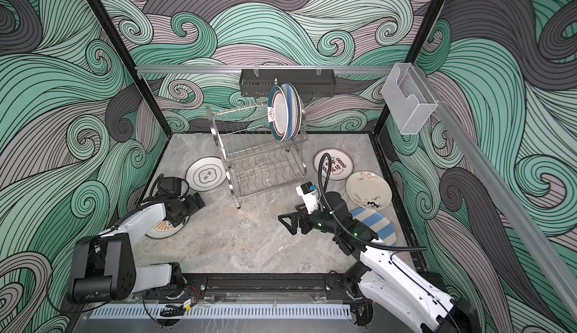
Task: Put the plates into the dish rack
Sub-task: 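Push the orange-sunburst plate with the left gripper toward the right gripper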
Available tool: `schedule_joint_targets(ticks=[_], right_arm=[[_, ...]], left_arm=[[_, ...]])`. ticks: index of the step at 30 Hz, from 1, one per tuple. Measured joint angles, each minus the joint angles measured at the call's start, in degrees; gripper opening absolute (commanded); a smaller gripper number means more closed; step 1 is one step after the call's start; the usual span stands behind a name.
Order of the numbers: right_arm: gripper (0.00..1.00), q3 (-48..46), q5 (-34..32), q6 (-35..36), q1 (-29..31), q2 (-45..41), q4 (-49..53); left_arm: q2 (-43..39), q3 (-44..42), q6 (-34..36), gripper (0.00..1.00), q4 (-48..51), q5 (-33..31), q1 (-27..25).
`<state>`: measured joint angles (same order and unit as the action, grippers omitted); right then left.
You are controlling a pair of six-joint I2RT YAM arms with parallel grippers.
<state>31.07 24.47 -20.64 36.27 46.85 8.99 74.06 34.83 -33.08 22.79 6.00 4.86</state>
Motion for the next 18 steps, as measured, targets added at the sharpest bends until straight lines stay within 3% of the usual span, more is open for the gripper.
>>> schedule_joint_targets(ticks=[6, 18], right_arm=[[0.99, 0.31, 2.71, -2.14, -0.2, 5.53, -3.28], [0.99, 0.31, 4.72, -3.82, -0.2, 9.07, -6.64]], left_arm=[[-3.69, -4.63, -2.58, 0.99, -4.72, 6.36, -0.52], [-18.1, -13.88, -8.57, 0.98, -4.52, 13.22, -5.46]])
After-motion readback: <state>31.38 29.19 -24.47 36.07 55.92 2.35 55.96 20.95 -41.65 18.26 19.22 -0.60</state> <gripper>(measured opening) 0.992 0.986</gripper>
